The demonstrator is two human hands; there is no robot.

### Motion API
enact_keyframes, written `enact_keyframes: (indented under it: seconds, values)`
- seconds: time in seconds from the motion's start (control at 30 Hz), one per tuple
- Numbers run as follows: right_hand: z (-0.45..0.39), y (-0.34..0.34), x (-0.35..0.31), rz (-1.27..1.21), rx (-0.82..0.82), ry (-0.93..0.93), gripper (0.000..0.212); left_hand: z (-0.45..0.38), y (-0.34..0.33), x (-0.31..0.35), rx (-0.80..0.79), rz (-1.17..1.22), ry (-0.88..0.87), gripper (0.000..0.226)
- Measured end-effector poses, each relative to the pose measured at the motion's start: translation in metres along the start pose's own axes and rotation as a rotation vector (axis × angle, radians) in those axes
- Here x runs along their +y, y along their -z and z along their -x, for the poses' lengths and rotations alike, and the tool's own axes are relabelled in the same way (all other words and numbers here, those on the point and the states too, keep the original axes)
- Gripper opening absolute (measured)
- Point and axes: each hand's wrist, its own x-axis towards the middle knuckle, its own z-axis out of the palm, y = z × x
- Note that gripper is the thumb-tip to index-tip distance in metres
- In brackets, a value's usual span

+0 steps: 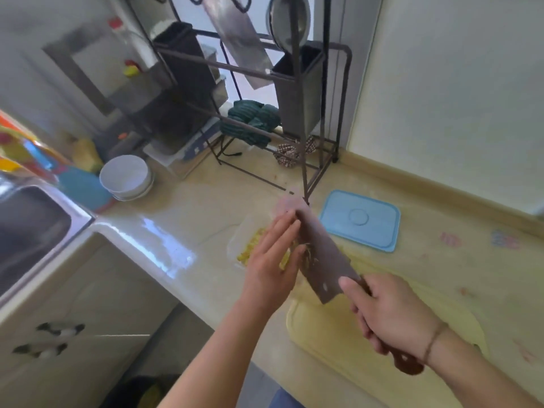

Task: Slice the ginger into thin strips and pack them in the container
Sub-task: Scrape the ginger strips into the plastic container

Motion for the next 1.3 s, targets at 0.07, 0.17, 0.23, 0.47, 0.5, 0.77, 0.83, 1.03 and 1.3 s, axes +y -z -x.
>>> enact_keyframes:
  seconds: [0.07, 0.17, 0.23, 0.47, 0.5, 0.77, 0.83, 1.03, 1.3]
  values:
    - [-0.01, -0.007, -0.016, 0.074, 0.009, 0.018, 0.044, -0.001, 0.003, -0.015, 0.026, 0.009, 0.049, 0.035]
    - [-0.019, -0.017, -0.029, 0.145, 0.036, 0.014, 0.045, 0.007, 0.002, -0.031, 0.026, 0.033, 0.07, 0.032]
    - [-0.024, -0.02, -0.031, 0.179, 0.051, 0.006, 0.047, 0.014, 0.003, -0.035, 0.01, 0.044, 0.045, 0.026]
    - [-0.028, -0.028, -0.032, 0.227, 0.087, -0.031, 0.047, 0.025, 0.005, -0.037, 0.049, 0.016, 0.039, 0.017]
    - [-0.027, -0.029, -0.034, 0.235, 0.087, -0.03, 0.047, 0.023, 0.004, -0.034, 0.073, 0.001, 0.051, 0.02]
    - [-0.013, -0.037, -0.041, 0.186, 0.099, -0.033, 0.046, 0.018, -0.001, -0.03, 0.093, -0.278, 0.177, 0.016]
    - [-0.008, -0.034, -0.039, 0.15, 0.12, -0.045, 0.049, 0.023, 0.0, -0.032, 0.076, -0.319, 0.23, 0.015]
    - [-0.005, -0.036, -0.036, 0.168, 0.107, -0.053, 0.047, 0.022, -0.001, -0.025, 0.096, -0.119, 0.257, 0.02]
    - [0.012, -0.036, -0.016, -0.217, 0.124, -0.046, 0.047, 0.031, 0.0, -0.033, 0.082, -0.164, 0.308, 0.028]
